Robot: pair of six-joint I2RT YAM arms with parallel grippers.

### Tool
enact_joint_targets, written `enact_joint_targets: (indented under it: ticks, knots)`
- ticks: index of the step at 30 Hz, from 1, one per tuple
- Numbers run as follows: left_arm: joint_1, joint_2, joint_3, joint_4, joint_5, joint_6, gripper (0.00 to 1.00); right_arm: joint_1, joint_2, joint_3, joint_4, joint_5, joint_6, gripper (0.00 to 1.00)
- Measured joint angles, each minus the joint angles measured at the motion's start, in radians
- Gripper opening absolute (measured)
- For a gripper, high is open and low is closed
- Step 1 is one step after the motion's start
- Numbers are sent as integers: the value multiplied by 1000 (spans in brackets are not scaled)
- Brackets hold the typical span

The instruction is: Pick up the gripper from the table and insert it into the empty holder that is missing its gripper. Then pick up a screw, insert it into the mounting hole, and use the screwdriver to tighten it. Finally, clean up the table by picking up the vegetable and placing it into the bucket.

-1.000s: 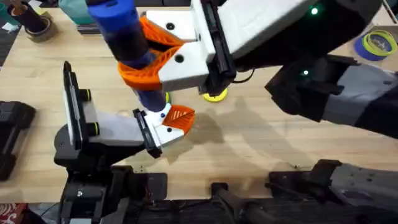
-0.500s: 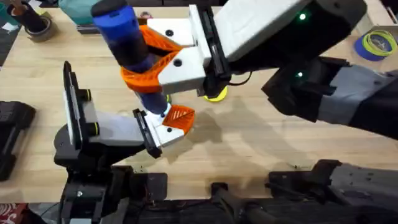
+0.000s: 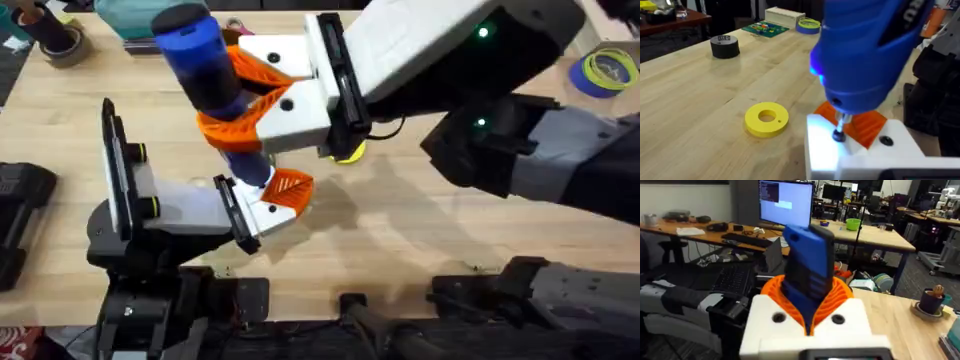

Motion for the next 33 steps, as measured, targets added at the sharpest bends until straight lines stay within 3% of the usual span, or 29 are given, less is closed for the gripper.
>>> enact_joint_targets:
  ticks: [33]
  knots:
    - [0,0,0,0,0,0,16,1,0,-13,-2,0,-1,22]
